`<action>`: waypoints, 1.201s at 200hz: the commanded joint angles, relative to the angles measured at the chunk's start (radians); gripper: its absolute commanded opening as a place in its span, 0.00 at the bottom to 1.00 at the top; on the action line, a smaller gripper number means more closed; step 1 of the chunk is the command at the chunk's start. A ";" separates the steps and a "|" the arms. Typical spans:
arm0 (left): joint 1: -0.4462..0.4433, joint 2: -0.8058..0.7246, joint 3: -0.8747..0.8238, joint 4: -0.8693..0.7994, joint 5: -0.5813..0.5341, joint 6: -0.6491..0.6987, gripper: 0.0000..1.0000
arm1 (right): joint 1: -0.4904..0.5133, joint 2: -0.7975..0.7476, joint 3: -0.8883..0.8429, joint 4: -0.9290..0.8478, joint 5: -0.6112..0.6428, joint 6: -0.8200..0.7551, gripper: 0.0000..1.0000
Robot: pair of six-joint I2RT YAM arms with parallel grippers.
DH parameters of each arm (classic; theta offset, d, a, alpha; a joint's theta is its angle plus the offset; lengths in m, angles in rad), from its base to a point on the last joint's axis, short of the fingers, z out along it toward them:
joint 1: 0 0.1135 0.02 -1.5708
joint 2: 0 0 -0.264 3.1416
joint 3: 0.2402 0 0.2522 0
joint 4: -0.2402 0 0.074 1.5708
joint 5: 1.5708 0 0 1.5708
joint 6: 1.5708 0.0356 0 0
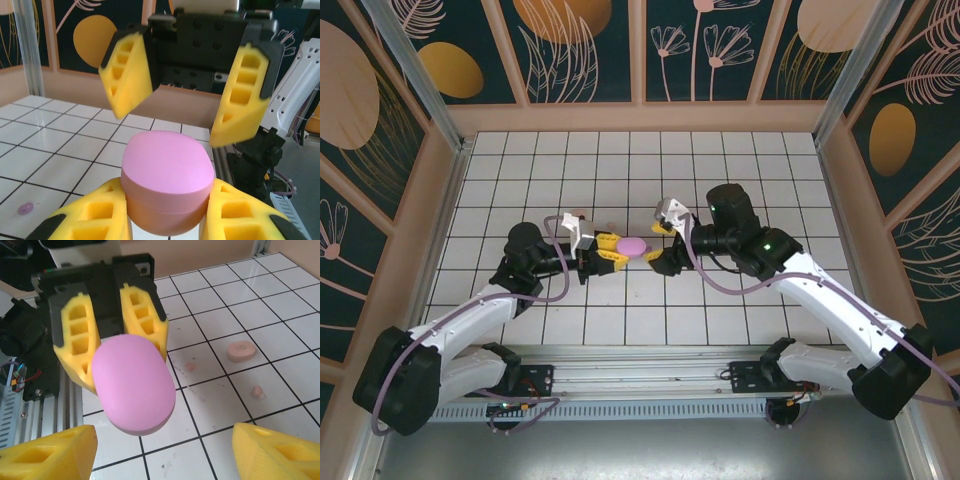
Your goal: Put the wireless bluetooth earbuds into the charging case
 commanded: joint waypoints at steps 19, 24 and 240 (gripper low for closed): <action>-0.003 -0.004 0.037 -0.010 0.014 -0.021 0.05 | 0.019 0.043 0.033 0.027 -0.041 -0.060 0.69; -0.003 -0.002 0.037 -0.010 0.015 -0.021 0.05 | 0.018 0.049 0.040 0.027 -0.045 -0.067 0.68; -0.007 0.041 0.059 -0.114 0.086 0.112 0.00 | -0.053 0.119 0.118 0.034 -0.378 0.011 0.44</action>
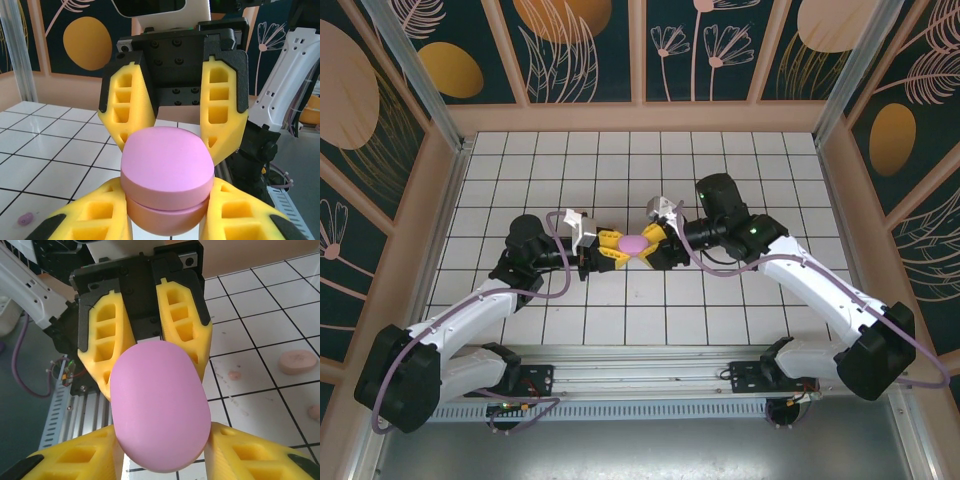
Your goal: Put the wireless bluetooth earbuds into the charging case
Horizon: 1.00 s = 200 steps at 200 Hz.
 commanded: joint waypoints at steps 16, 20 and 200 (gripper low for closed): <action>-0.010 0.020 -0.002 -0.040 0.037 0.048 0.00 | -0.015 0.004 0.058 0.077 -0.143 0.056 0.46; -0.010 0.020 -0.002 -0.040 0.037 0.048 0.00 | -0.016 0.005 0.059 0.081 -0.146 0.062 0.46; -0.010 0.053 -0.016 0.108 0.009 -0.139 0.00 | 0.004 -0.053 -0.012 0.044 0.042 0.037 0.68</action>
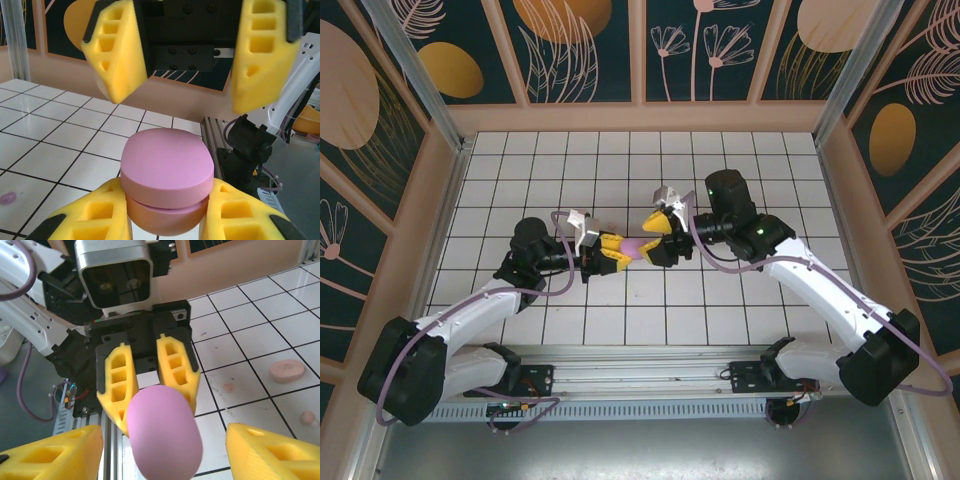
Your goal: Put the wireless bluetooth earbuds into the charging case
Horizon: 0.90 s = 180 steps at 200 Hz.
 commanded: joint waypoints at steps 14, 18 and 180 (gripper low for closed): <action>-0.004 0.014 0.022 0.059 0.033 -0.042 0.00 | 0.039 -0.007 0.002 -0.043 0.097 -0.085 0.68; -0.004 0.014 0.022 0.059 0.035 -0.041 0.00 | 0.043 -0.003 0.004 -0.046 0.116 -0.089 0.68; -0.004 -0.014 0.023 0.001 0.046 0.020 0.00 | 0.040 0.070 0.038 0.001 0.296 -0.046 0.69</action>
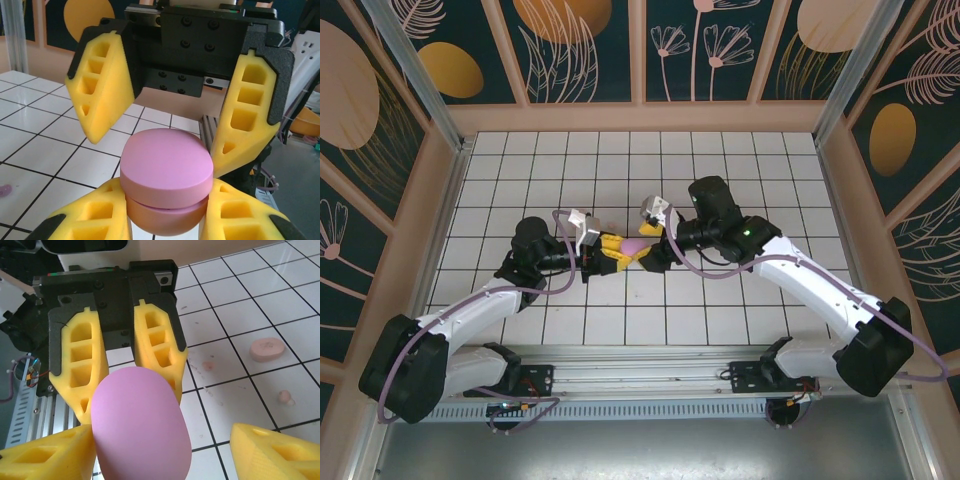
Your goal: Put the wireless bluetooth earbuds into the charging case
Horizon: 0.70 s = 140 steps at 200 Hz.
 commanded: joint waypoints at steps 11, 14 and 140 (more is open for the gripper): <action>-0.007 -0.026 0.020 0.010 0.048 0.036 0.00 | -0.031 0.019 0.041 0.055 0.104 0.056 0.69; -0.007 -0.026 0.020 0.009 0.048 0.037 0.00 | -0.032 0.020 0.040 0.058 0.102 0.060 0.69; -0.007 -0.034 0.020 -0.008 0.004 0.023 0.00 | -0.086 0.023 0.041 0.079 0.009 0.144 0.69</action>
